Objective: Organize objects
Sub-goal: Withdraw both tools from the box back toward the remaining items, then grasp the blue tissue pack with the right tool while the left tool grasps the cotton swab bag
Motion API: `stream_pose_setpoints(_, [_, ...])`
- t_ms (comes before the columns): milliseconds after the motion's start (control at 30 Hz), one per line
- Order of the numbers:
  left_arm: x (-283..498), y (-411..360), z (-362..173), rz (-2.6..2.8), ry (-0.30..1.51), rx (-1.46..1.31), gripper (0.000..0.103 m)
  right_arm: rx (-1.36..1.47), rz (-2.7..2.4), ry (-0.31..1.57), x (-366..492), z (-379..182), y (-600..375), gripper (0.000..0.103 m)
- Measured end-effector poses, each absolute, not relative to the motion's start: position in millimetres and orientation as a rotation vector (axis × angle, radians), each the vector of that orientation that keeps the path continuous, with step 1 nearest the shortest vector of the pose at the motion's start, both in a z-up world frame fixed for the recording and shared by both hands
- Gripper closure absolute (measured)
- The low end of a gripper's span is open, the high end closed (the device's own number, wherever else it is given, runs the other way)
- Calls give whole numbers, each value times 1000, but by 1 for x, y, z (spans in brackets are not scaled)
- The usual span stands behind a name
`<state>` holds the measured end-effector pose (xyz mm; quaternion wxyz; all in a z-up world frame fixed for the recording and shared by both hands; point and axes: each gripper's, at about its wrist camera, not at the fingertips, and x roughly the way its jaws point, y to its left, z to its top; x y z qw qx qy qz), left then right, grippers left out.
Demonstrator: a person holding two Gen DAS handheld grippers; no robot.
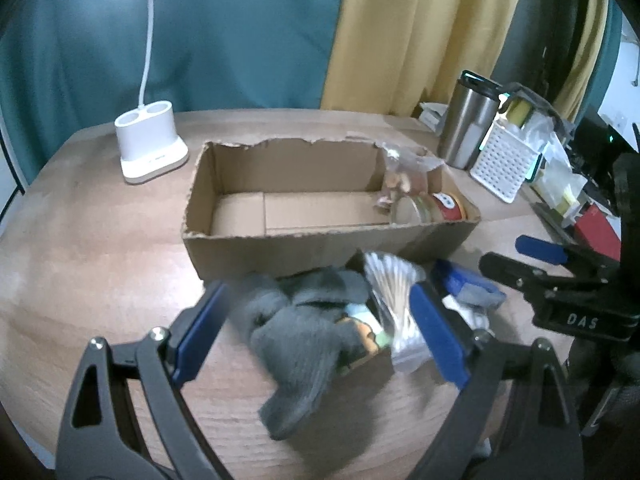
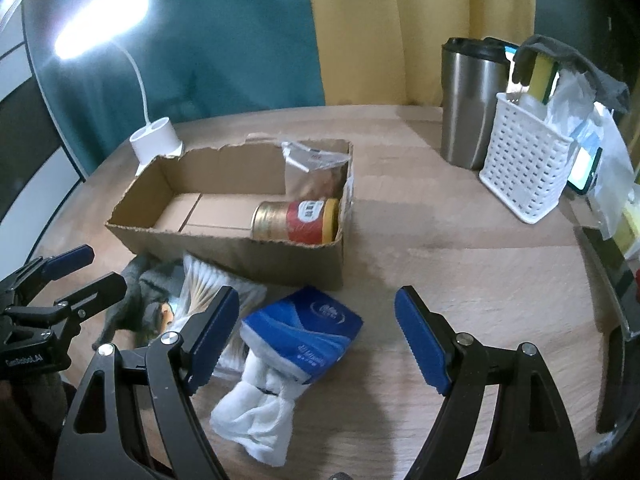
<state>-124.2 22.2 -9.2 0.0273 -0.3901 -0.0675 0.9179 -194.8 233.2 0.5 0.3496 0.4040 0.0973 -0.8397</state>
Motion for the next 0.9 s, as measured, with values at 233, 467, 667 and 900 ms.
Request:
stream_pose_setpoints(233, [-125, 25, -12, 2823, -208, -1211, 12, 1075, -2135, 269, -192, -9, 223, 20])
stream_pose_setpoints(467, [-129, 28, -14, 2818, -201, -1224, 12, 1127, -2104, 256, -197, -20, 218, 20])
stream_pose_setpoints(667, [-130, 34, -14, 2812, -179, -1223, 12, 1183, -2084, 237, -201, -30, 218, 20])
stream_pose_setpoints(900, [-132, 45, -13, 2802, -148, -1218, 12, 1217, -2041, 172, -205, -34, 226, 30])
